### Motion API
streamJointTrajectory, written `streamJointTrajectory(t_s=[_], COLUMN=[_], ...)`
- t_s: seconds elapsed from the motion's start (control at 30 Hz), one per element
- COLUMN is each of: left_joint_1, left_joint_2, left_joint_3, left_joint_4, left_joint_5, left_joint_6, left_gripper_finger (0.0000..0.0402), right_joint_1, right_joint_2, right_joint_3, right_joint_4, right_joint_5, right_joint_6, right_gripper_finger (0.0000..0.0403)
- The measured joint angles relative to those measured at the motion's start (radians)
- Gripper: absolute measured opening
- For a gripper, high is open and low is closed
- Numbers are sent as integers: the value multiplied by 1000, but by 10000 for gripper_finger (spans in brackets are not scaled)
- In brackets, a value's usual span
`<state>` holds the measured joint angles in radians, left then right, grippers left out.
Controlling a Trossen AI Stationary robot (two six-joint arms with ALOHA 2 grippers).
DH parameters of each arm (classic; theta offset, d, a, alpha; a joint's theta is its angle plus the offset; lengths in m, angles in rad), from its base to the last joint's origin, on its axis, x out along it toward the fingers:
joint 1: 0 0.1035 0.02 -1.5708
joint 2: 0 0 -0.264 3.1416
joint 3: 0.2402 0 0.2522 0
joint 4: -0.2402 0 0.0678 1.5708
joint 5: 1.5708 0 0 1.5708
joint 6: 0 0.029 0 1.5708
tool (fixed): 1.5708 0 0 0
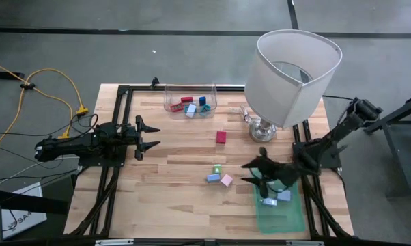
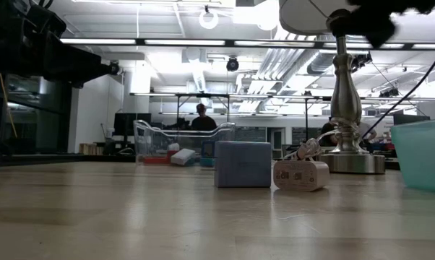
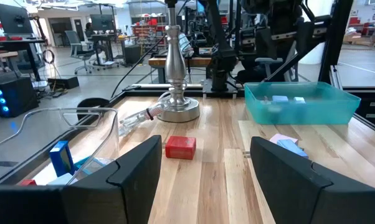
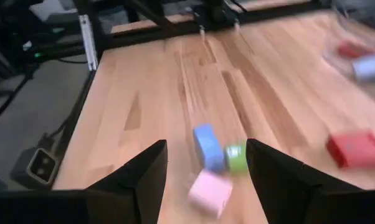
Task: Pick & Place Office items
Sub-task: Put the light blue charger adapter into the green bin
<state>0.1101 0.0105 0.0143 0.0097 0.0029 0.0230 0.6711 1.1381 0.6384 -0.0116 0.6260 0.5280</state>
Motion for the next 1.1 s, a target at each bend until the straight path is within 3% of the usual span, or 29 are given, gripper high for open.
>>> streamJointTrajectory(t_s=[0.2,0.37,0.7,1.1], left_joint_1=[0,0,0,0], left_joint_2=[0,0,0,0], left_joint_3=[0,0,0,0], left_joint_4=[0,0,0,0], left_joint_5=[0,0,0,0], left_joint_6=[0,0,0,0], left_gripper_finger=[237,237,237,237], right_joint_1=[-173,-242,-299,-312], right_joint_2=[129,234,372,473], right_joint_3=[1,5,244,440], right_joint_4=[207,339,171,64], right_joint_5=[-225,-320,-300,-156], right_joint_6=[-246,-408,-557,-666], right_gripper_finger=[205,205,205,205])
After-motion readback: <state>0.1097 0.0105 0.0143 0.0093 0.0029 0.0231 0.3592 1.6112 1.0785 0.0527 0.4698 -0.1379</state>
